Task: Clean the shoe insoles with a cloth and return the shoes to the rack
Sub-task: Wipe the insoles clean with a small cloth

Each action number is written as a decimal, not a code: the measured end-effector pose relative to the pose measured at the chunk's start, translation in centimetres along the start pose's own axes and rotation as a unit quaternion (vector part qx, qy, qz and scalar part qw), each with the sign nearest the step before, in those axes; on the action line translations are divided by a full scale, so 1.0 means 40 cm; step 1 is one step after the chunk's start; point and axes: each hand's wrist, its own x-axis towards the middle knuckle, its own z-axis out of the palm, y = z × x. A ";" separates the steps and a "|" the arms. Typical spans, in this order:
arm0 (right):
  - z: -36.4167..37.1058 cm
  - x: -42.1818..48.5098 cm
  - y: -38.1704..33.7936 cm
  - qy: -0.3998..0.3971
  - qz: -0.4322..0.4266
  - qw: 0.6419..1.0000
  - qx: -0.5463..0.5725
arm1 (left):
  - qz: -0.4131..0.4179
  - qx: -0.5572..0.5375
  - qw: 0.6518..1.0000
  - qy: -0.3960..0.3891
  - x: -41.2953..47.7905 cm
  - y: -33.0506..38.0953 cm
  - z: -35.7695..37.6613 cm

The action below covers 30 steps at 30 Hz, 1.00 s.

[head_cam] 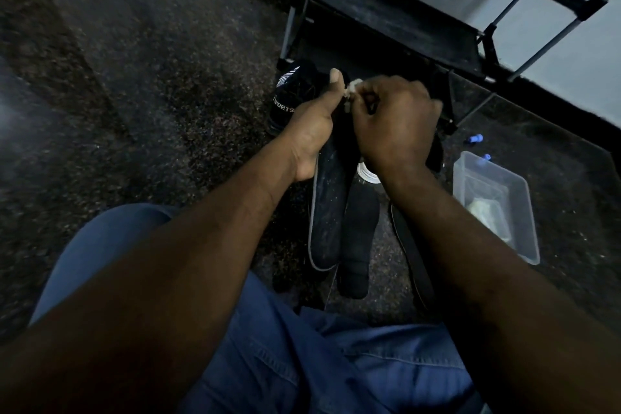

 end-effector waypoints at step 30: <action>0.032 -0.105 -0.025 -0.050 -0.040 0.984 0.166 | -0.029 -0.034 0.999 -0.017 0.038 0.009 -0.039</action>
